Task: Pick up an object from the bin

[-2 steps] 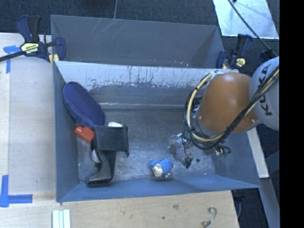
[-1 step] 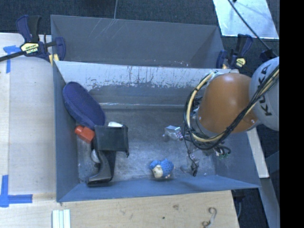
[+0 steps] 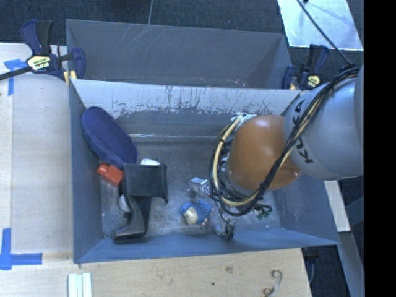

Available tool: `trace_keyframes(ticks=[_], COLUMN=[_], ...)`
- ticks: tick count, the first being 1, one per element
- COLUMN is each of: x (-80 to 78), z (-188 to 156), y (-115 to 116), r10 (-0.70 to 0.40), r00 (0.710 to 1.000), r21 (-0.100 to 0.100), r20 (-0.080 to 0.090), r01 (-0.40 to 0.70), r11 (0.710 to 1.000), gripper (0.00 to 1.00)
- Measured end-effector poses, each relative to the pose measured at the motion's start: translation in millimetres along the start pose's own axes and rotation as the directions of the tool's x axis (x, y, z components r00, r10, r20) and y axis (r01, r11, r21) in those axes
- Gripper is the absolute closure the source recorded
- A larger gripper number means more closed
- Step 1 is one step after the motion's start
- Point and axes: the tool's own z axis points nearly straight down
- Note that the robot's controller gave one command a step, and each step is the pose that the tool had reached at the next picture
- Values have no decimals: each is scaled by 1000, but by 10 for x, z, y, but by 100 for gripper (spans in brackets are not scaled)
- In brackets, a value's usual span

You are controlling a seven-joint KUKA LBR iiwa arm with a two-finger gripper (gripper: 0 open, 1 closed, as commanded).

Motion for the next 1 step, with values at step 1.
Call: trace_keyframes(ticks=[1], x=[19], z=[0], y=[-4], r10=[3], r00=[1000], r21=[-1], r20=[-4], r01=[-3], r11=[1000], gripper=[100])
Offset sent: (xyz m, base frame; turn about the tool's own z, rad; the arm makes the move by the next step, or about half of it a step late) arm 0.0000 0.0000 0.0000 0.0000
